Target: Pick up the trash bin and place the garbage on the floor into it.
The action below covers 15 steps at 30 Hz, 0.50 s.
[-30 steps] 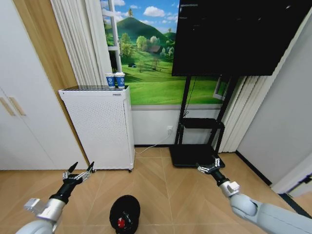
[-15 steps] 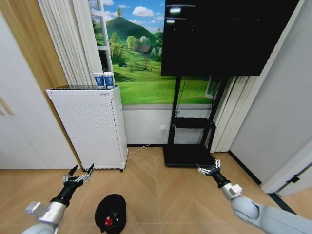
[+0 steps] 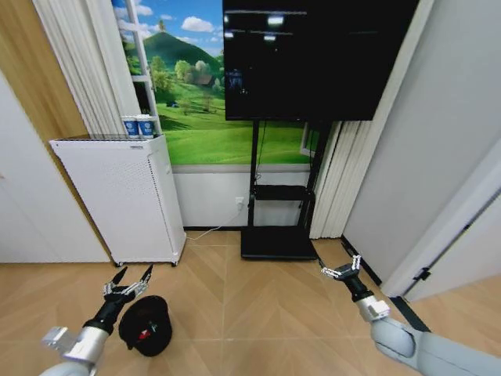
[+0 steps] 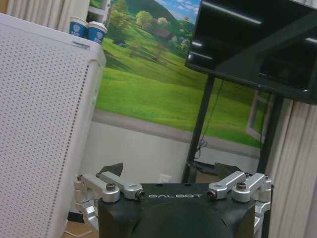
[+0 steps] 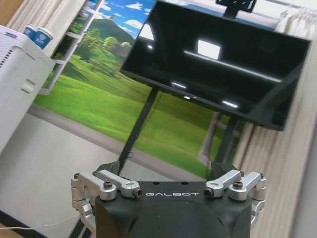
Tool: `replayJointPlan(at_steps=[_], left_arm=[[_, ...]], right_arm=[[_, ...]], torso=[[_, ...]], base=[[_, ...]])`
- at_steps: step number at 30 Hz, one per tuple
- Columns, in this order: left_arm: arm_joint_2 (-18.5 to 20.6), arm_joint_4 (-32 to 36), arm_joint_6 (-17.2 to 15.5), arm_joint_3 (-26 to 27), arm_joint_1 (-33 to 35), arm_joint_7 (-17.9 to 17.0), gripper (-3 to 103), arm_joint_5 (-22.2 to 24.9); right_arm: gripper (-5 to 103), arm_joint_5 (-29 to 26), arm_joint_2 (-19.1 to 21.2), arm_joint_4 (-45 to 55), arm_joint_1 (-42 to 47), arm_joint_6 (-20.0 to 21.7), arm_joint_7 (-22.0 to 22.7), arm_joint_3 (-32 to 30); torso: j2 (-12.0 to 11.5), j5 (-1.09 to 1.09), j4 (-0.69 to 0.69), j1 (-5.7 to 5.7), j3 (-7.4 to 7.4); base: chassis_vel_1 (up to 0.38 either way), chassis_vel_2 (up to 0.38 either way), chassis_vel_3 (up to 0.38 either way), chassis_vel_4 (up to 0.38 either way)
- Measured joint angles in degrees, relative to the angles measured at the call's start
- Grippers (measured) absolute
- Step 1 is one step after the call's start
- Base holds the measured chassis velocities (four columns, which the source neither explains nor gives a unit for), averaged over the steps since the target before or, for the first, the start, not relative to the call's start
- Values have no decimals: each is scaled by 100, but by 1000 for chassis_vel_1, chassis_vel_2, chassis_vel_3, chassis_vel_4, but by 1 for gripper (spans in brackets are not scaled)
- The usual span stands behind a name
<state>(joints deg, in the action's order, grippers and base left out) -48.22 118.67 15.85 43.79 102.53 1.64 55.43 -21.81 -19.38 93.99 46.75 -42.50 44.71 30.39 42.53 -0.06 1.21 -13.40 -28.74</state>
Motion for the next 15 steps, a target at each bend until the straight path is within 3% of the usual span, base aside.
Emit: replayJointPlan(at_steps=[3, 5, 6, 9, 11, 13, 15], left_arm=[[-20, -8, 2, -39, -24, -1, 100, -15], [-32, -14, 8, -56, -33, -1, 100, -28], [-51, -25, 11, -85, -42, -2, 100, -45], [-81, -33, 19, -119, -55, -2, 100, -68], [-114, -42, 23, -149, -56, -1, 100, -95], [-135, -42, 26, -158, -52, 2, 100, -103], [-159, -41, 30, -172, -38, 11, 100, -112]], right_arm=[[100, 156, -20, -1, 59, 47, 147, -23], [100, 233, -30, -22, 74, 52, 191, -43], [100, 302, -44, -51, 107, 60, 246, -84], [100, 371, -90, -85, 154, 67, 319, -136], [100, 620, -150, -238, 157, -199, 187, -186], [100, 630, -147, -224, 186, -234, 144, -219], [100, 522, -109, -52, 268, -174, 165, -231]], torso=[[-3, 12, 1, 0, 0], [-3, 11, 0, 2, 2], [-2, -1, -4, 4, 3], [-2, 4, -3, 6, 4], [-5, 7, -7, 4, 3], [-5, 0, -7, 4, 3], [-9, 10, -6, 0, 1]], base=[[207, -242, -254, 188], [202, -116, -238, 152], [210, -116, -198, 106], [201, -6, -176, 28], [59, 33, -58, -7], [31, 51, -26, -6], [-22, 32, 11, -14]])
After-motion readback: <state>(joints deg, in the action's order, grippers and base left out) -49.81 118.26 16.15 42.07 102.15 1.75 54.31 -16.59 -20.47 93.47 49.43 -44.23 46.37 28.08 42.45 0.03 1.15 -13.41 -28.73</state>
